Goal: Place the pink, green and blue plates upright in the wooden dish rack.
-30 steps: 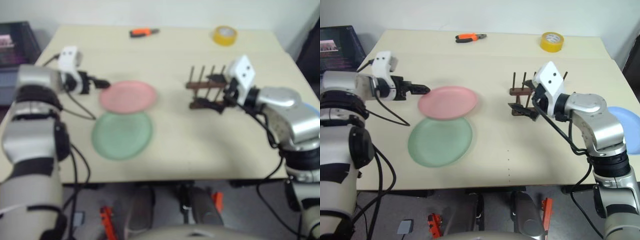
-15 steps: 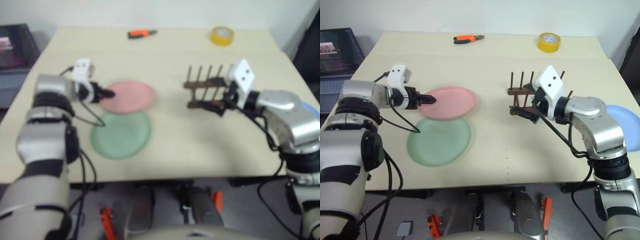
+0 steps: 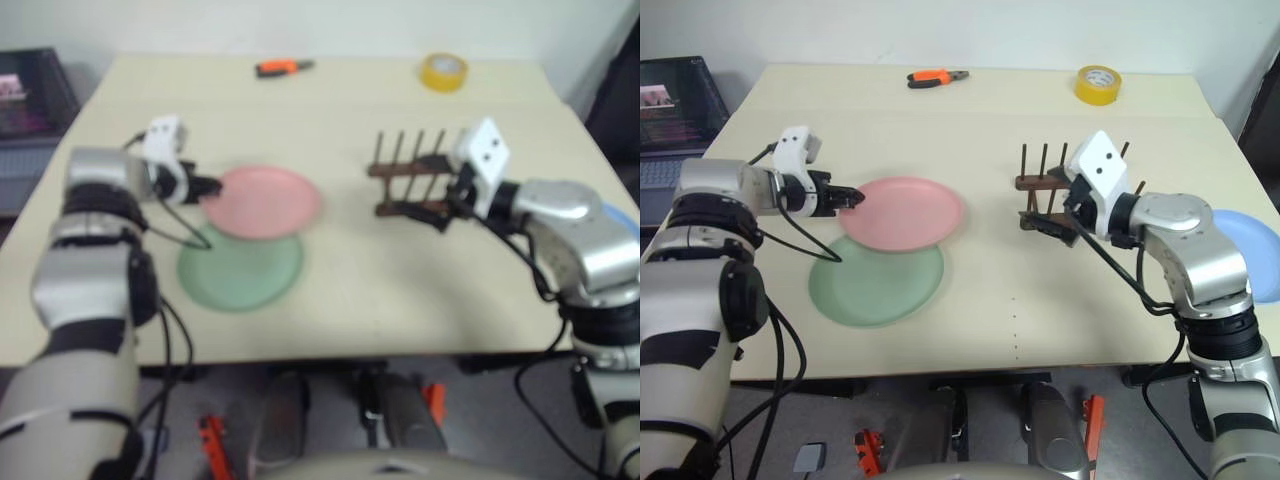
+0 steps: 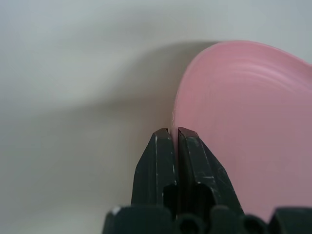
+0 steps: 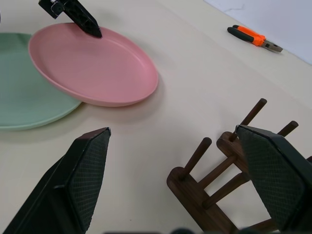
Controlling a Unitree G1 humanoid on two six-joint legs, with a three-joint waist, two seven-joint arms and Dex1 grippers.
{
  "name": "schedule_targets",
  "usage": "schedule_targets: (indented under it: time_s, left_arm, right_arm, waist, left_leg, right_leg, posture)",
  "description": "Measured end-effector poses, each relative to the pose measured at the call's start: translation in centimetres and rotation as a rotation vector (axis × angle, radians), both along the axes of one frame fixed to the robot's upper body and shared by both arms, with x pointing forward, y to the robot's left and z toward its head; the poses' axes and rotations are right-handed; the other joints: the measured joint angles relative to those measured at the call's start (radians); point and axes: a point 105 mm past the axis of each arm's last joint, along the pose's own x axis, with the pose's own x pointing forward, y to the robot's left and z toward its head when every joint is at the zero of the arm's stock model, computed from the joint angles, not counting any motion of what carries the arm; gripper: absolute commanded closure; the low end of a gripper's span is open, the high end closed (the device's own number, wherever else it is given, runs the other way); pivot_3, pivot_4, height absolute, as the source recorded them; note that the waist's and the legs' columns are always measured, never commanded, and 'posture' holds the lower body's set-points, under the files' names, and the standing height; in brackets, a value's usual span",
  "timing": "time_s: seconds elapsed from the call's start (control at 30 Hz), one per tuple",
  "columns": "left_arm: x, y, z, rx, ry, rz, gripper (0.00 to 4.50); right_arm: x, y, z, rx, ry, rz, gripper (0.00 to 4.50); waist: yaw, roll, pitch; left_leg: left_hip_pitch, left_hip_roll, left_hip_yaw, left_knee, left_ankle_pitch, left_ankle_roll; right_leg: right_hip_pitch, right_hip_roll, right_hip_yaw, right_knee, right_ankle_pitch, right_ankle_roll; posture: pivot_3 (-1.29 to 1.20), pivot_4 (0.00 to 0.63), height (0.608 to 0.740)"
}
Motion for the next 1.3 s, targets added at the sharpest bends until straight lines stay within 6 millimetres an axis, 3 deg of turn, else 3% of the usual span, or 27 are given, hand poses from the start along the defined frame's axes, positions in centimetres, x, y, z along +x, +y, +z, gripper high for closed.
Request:
schedule_targets:
  time_s: [0.2,0.57,0.63,0.77,0.87,0.97,1.03,1.23,1.3]
  left_arm:
    - [0.1,0.2,0.7,-0.034,-0.026,0.015,4.48]
    - [0.6,0.5,4.7,-0.076,-0.133,0.028,4.48]
    - [0.8,0.4,5.8,-0.075,-0.159,0.024,4.48]
    - [1.5,-1.7,10.3,-0.003,-0.285,-0.049,4.48]
    - [1.7,-4.0,12.7,0.070,-0.360,-0.119,4.48]
    - [1.3,-7.0,13.4,0.127,-0.382,-0.204,4.48]
    - [0.9,-8.5,13.5,0.159,-0.396,-0.252,4.48]
    - [-0.5,-10.6,13.6,0.207,-0.427,-0.320,4.48]
    - [-0.9,-11.2,13.7,0.204,-0.432,-0.335,4.50]
  right_arm:
    - [0.0,0.1,0.1,0.001,-0.004,0.008,0.00]
    - [-0.8,2.0,1.2,0.056,-0.013,0.109,0.00]
    - [-1.1,3.0,2.2,0.084,-0.035,0.154,0.00]
    - [-2.4,7.1,4.8,0.062,-0.158,0.302,0.00]
    - [-3.3,9.8,3.3,-0.014,-0.171,0.395,0.00]
    - [-2.1,11.0,0.0,-0.140,-0.160,0.385,0.00]
    - [-1.3,11.3,-1.1,-0.174,-0.160,0.356,0.00]
    - [0.3,11.4,-1.9,-0.225,-0.206,0.301,0.00]
    - [0.3,11.6,-1.9,-0.226,-0.210,0.301,0.40]
  waist:
    - [0.000,0.000,0.000]
    - [0.000,0.000,0.000]
    - [0.000,-0.001,0.001]
    - [-0.001,-0.001,0.001]
    - [0.001,-0.001,0.001]
    - [0.001,-0.001,0.001]
    - [-0.002,-0.001,0.001]
    - [-0.010,-0.001,0.001]
    - [-0.010,-0.001,0.001]
  left_leg:
    - [0.000,0.000,0.000,0.000,0.000,0.000]
    - [0.000,0.000,0.000,0.000,0.000,0.000]
    - [0.000,0.000,0.000,0.000,0.000,0.000]
    - [0.000,0.000,0.000,0.000,0.000,0.000]
    - [0.000,0.000,0.000,-0.001,0.000,0.000]
    - [-0.001,-0.001,0.000,0.001,0.000,0.000]
    - [0.000,-0.001,0.000,0.001,0.000,0.000]
    - [0.000,0.001,-0.002,0.000,0.000,0.000]
    - [0.000,0.001,-0.003,0.000,0.000,0.000]
  right_leg:
    - [0.000,0.000,0.000,0.000,0.000,0.000]
    - [0.000,0.000,0.000,0.000,0.000,0.000]
    - [0.000,0.000,0.000,0.000,0.000,0.000]
    - [0.000,0.001,0.000,0.000,0.000,0.000]
    - [0.000,0.000,0.000,-0.001,0.000,0.000]
    - [0.000,-0.001,0.002,0.000,0.001,0.001]
    - [-0.001,-0.001,0.004,0.000,0.001,0.002]
    - [-0.002,0.001,0.003,0.002,0.000,0.001]
    - [-0.002,0.001,0.003,0.002,0.000,0.000]
  posture:
    - [0.00,0.150,0.740]
    - [0.00,0.150,0.740]
    - [0.00,0.150,0.740]
    - [0.00,0.150,0.740]
    - [0.00,0.150,0.740]
    - [0.00,0.150,0.740]
    - [0.00,0.150,0.740]
    - [0.00,0.150,0.740]
    - [0.00,0.150,0.740]
